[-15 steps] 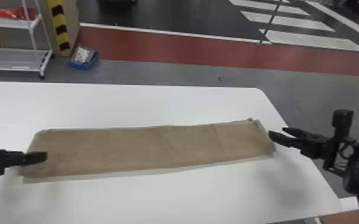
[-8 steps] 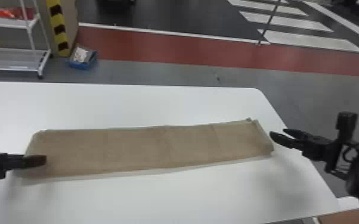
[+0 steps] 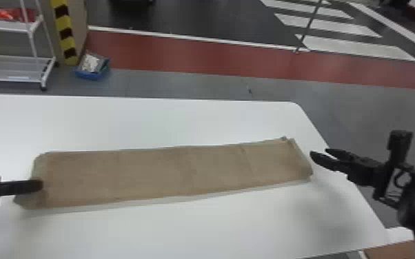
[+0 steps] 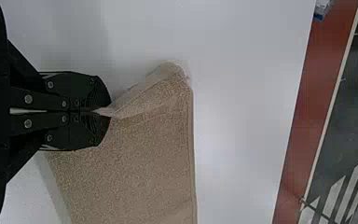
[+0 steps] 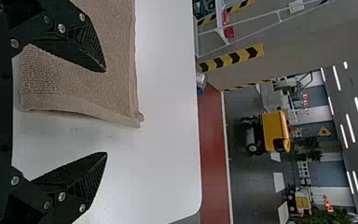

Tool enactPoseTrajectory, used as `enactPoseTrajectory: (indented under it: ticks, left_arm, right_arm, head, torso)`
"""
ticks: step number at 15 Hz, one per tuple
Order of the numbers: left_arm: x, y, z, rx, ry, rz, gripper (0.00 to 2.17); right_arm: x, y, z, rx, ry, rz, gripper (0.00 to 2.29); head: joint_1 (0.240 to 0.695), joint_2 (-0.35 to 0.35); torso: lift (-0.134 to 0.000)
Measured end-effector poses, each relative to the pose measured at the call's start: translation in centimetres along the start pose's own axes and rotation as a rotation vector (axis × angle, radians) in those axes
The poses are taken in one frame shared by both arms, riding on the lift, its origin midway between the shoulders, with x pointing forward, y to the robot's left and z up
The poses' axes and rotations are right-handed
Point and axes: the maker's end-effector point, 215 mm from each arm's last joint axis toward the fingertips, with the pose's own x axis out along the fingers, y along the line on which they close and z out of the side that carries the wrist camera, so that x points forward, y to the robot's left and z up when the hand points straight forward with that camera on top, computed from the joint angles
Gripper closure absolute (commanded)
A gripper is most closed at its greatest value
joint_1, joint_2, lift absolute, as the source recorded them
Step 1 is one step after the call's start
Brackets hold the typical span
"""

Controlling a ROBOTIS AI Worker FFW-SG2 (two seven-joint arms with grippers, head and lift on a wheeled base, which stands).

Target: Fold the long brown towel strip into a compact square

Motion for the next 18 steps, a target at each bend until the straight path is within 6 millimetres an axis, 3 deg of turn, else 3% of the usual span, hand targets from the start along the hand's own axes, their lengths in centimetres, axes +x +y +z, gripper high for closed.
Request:
enactPoseTrajectory:
  ticks: [6, 8, 10, 11, 14, 18]
  left_arm:
    - [-2.9, -2.3, 3.9, -0.062, -0.098, -0.074, 2.14]
    - [-3.5, -4.2, 5.8, -0.082, -0.140, -0.126, 2.14]
    - [-3.6, -6.6, 7.6, -0.094, -0.177, -0.183, 2.14]
    - [-3.5, -7.9, 8.7, -0.099, -0.195, -0.207, 2.14]
    - [-3.2, -12.3, 11.9, -0.102, -0.245, -0.275, 2.14]
    - [-2.7, -17.4, 13.8, -0.084, -0.263, -0.352, 2.14]
  right_arm:
    - [1.7, 2.7, -0.5, 0.025, -0.030, 0.033, 0.51]
    - [2.9, 4.4, -0.5, 0.028, -0.041, 0.045, 0.91]
    - [4.7, 6.8, -0.4, 0.025, -0.046, 0.067, 1.58]
    - [5.7, 8.4, -0.7, 0.018, -0.034, 0.090, 1.66]
    - [8.8, 13.4, -2.1, -0.011, 0.007, 0.163, 1.66]
    - [11.9, 18.9, -3.9, -0.017, 0.055, 0.226, 1.66]
  head:
    - [0.695, -0.227]
    - [0.695, -0.222]
    - [0.695, -0.208]
    - [0.695, -0.203]
    - [0.695, -0.178]
    - [0.695, -0.167]
  torso:
    - [-0.120]
    - [-0.120]
    - [-0.120]
    - [-0.120]
    - [-0.120]
    - [-0.120]
